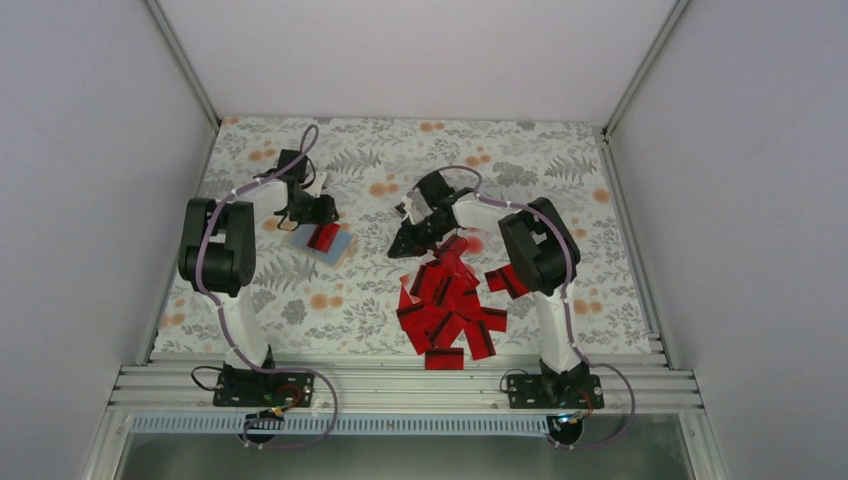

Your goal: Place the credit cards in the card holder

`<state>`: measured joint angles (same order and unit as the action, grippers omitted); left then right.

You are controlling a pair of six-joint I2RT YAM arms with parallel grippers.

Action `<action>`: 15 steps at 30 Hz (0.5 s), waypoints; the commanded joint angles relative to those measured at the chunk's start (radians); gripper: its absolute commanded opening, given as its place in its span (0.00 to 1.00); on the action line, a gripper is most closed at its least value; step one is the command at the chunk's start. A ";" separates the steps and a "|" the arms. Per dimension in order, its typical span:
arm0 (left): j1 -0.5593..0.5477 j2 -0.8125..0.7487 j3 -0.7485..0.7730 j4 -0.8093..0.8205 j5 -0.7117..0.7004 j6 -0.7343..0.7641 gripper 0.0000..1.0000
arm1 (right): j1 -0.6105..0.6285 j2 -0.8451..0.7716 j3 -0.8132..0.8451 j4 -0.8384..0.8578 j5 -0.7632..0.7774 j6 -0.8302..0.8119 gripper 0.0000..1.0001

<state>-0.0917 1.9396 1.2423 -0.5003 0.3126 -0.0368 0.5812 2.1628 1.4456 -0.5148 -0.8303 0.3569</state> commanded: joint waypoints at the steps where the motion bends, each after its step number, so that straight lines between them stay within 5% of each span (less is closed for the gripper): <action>1: 0.001 -0.031 -0.020 -0.001 0.029 0.019 0.47 | -0.004 -0.055 -0.013 0.028 -0.010 0.002 0.11; 15: -0.021 -0.101 -0.080 0.005 0.051 0.015 0.47 | -0.004 -0.068 -0.038 0.053 -0.025 0.017 0.11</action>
<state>-0.1036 1.8797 1.1797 -0.4976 0.3355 -0.0364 0.5812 2.1418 1.4269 -0.4889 -0.8417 0.3691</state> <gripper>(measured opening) 0.468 0.114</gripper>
